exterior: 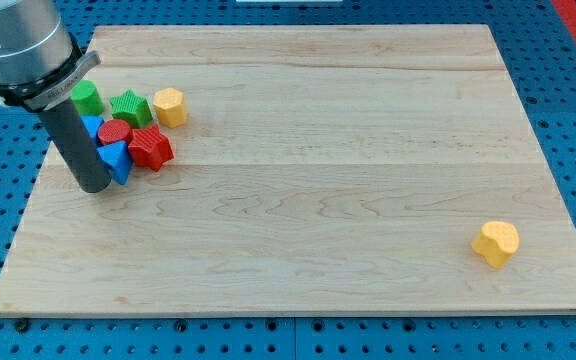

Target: Point at the blue cube

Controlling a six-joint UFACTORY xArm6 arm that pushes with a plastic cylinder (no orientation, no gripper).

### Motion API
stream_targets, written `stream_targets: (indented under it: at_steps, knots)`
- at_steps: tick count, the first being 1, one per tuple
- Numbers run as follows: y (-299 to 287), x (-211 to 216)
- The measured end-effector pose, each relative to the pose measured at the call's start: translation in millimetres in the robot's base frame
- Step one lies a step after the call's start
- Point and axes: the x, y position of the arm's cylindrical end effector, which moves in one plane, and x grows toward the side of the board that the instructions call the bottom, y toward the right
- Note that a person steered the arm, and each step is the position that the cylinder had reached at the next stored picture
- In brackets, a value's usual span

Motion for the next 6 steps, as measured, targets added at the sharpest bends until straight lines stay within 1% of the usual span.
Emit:
stream_targets:
  at_steps: [1,2,3,4,5,6]
  knots:
    - [9,36]
    - [5,43]
    - [-68,5]
    - [-64,-25]
    - [-30,-36]
    - [4,-37]
